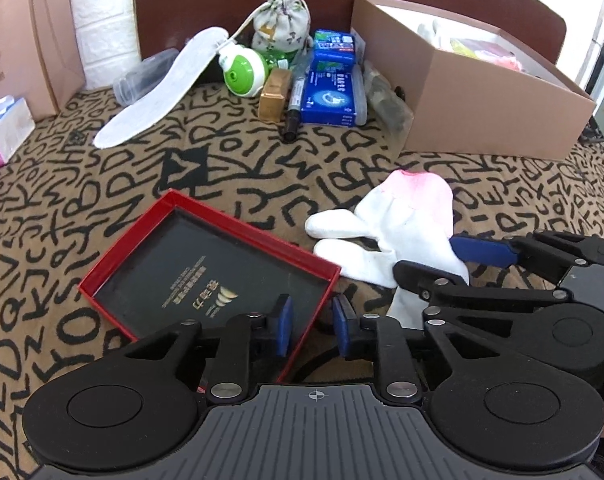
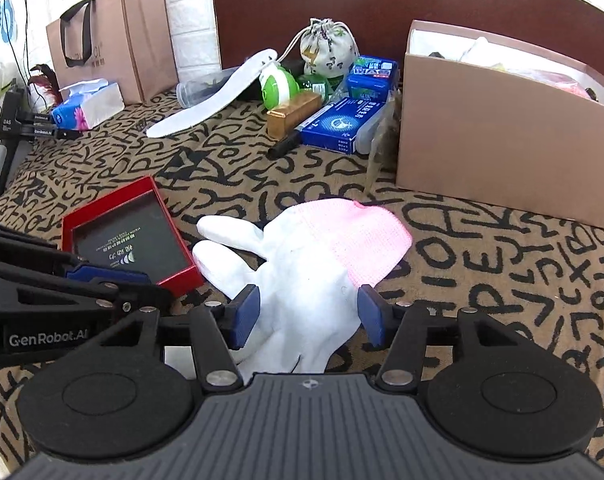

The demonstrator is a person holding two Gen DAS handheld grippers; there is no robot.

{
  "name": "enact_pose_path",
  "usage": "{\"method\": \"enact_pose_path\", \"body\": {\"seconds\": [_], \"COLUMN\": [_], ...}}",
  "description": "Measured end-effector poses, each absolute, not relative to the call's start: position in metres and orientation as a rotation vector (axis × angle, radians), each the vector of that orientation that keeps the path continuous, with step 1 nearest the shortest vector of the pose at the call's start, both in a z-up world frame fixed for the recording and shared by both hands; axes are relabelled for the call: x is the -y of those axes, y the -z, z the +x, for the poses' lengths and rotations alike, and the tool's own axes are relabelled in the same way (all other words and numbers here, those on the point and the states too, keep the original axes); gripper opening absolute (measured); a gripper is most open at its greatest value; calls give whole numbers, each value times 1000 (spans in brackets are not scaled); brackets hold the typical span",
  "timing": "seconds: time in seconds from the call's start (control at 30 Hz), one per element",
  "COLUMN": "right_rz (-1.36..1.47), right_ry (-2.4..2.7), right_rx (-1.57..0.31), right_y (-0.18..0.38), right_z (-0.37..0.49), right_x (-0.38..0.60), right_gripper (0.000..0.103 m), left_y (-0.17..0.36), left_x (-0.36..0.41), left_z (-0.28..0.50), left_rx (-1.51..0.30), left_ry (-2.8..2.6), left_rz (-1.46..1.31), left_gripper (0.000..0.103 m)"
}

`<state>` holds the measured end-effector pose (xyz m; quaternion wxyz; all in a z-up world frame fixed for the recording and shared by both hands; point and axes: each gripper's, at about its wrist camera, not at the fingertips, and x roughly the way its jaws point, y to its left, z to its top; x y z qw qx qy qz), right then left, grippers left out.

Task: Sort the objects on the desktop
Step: 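Lift the glove with the right gripper while left lifts the red tray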

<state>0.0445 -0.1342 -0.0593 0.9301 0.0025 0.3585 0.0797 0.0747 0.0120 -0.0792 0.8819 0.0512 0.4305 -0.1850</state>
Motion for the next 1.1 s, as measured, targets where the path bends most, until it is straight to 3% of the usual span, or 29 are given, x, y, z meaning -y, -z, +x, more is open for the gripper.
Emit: {"method": "enact_pose_path", "body": {"seconds": [0.03, 0.07, 0.1, 0.17, 0.27, 0.37, 1.1], "right_rz": [2, -7, -20, -22, -15, 2, 58], "right_ry": [-168, -168, -163, -168, -169, -172, -196], "right_rx": [-732, -732, -733, -733, -736, -736, -582], "right_y": [59, 59, 60, 59, 57, 53, -4], "right_z": [44, 44, 44, 43, 42, 38, 19], "right_x": [134, 134, 134, 135, 137, 140, 162], "right_gripper": [50, 39, 35, 20, 9, 6, 6], "left_y": [80, 81, 82, 81, 79, 73, -3], "left_x": [-10, -9, -7, -7, -10, -13, 11], "left_z": [75, 75, 75, 76, 75, 73, 81], "left_rx": [-890, -883, -882, -888, -891, -885, -768], "left_ry": [388, 386, 383, 381, 375, 380, 468], "left_rz": [114, 123, 129, 119, 101, 68, -52], "left_gripper": [37, 28, 8, 8, 6, 0, 0]}}
